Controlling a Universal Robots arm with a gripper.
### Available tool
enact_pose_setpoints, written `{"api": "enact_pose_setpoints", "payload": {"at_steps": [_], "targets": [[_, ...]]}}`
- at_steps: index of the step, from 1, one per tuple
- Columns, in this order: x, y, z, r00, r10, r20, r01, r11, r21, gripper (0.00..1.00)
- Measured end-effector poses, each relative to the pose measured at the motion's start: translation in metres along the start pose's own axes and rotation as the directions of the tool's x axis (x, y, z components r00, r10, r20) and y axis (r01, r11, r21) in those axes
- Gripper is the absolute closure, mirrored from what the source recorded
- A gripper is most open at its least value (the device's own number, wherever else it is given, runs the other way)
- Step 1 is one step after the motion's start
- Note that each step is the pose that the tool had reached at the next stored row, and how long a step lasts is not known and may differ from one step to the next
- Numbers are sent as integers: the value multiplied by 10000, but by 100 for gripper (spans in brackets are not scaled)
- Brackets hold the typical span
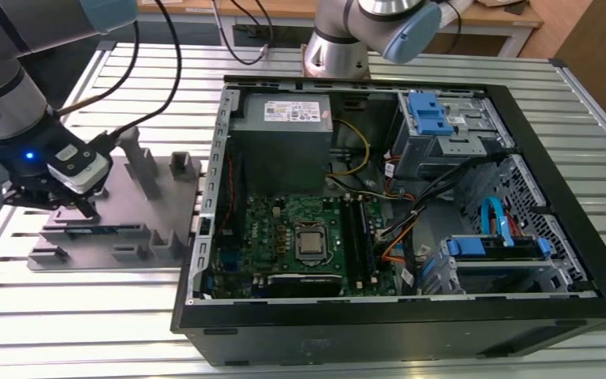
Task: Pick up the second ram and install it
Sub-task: 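Pick up the second ram and move it above second insertion slot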
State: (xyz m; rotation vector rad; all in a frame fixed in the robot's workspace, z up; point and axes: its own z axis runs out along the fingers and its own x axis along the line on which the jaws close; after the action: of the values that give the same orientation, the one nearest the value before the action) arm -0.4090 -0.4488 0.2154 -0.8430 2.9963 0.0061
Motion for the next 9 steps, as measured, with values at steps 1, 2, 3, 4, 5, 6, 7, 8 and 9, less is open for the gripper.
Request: {"api": "enact_pose_setpoints", "payload": {"at_steps": [1,2,3,4,5,6,7,8,9], "targets": [[0,0,0,9999,-103,0,103,9999,-3,89],[0,0,0,9998,-207,1,207,9998,-6,89],[0,0,0,9995,-309,1,309,9995,-9,89],[0,0,0,9991,-420,2,420,9991,-12,89],[0,0,0,9987,-512,2,512,9987,-15,89],[0,0,0,9981,-620,3,620,9981,-18,89],[0,0,0,9974,-719,4,719,9974,-21,89],[0,0,0,9966,-819,5,819,9966,-23,89],[0,0,0,9958,-917,5,917,9958,-26,89]]}}
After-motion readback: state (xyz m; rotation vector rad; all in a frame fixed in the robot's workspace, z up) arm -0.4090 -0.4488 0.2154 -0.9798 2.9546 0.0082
